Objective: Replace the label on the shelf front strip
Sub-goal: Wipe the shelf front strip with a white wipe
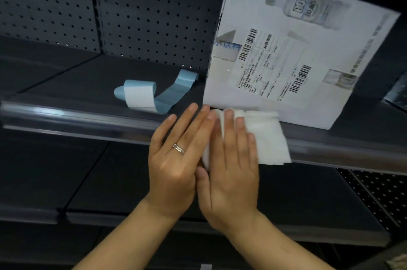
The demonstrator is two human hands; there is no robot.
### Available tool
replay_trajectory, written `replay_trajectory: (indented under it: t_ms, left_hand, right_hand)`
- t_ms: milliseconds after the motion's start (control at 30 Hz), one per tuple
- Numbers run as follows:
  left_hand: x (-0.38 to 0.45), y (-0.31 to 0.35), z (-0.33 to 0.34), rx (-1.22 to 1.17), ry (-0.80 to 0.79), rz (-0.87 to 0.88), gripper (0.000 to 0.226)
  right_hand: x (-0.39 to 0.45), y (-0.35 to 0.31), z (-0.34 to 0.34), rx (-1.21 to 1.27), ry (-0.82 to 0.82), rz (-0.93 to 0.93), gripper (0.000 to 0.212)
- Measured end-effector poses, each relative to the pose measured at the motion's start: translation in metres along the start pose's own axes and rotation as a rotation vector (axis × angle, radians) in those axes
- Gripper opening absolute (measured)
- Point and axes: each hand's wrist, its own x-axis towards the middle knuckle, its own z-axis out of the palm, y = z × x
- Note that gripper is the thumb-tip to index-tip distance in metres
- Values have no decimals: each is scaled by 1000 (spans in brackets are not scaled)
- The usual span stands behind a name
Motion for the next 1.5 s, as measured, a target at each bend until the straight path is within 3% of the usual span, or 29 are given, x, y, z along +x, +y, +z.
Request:
replay_trajectory:
  t_ms: [433, 867, 1500]
  left_hand:
    - [-2, -3, -1, 39, -19, 39, 29]
    - [-2, 5, 1, 170, -40, 34, 29]
    - [0, 13, 3, 207, -54, 42, 39]
  right_hand:
    - [1, 6, 9, -44, 54, -87, 68]
    - [-19, 44, 4, -127, 61, -56, 81]
    - [-52, 120, -13, -169, 131, 38, 83]
